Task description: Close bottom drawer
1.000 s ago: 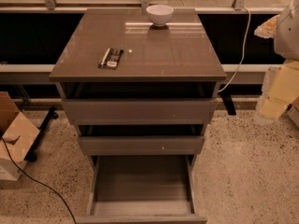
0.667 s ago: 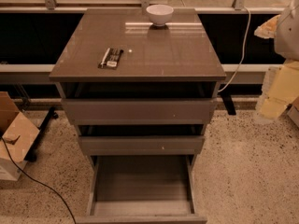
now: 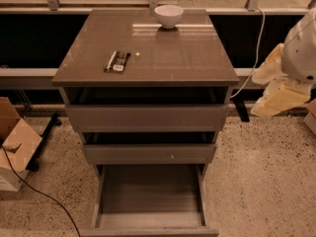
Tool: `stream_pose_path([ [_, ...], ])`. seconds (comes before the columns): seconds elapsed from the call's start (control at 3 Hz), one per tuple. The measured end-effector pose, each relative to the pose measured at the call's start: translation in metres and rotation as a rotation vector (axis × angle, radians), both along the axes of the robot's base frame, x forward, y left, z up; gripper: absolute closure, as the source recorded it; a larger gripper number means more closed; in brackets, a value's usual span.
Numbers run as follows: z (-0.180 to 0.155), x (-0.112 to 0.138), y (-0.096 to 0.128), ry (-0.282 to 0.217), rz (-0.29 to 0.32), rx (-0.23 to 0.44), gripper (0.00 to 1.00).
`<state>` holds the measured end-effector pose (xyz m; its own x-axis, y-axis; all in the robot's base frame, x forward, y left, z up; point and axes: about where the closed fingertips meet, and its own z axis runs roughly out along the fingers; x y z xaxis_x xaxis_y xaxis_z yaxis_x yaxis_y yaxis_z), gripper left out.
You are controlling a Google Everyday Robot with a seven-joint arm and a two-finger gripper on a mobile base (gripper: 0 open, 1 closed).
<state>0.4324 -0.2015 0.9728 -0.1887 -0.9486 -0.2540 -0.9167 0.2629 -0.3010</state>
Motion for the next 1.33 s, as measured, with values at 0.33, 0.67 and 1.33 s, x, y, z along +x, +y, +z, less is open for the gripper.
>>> stream_pose_path([
  [0.33, -0.06, -0.008, 0.016, 0.04, 0.078, 0.076, 0.81],
  [0.67, -0.098, -0.011, 0.023, 0.047, 0.111, 0.131, 1.0],
  [1.33, -0.203, -0.004, 0.016, 0.073, 0.141, 0.24, 1.0],
])
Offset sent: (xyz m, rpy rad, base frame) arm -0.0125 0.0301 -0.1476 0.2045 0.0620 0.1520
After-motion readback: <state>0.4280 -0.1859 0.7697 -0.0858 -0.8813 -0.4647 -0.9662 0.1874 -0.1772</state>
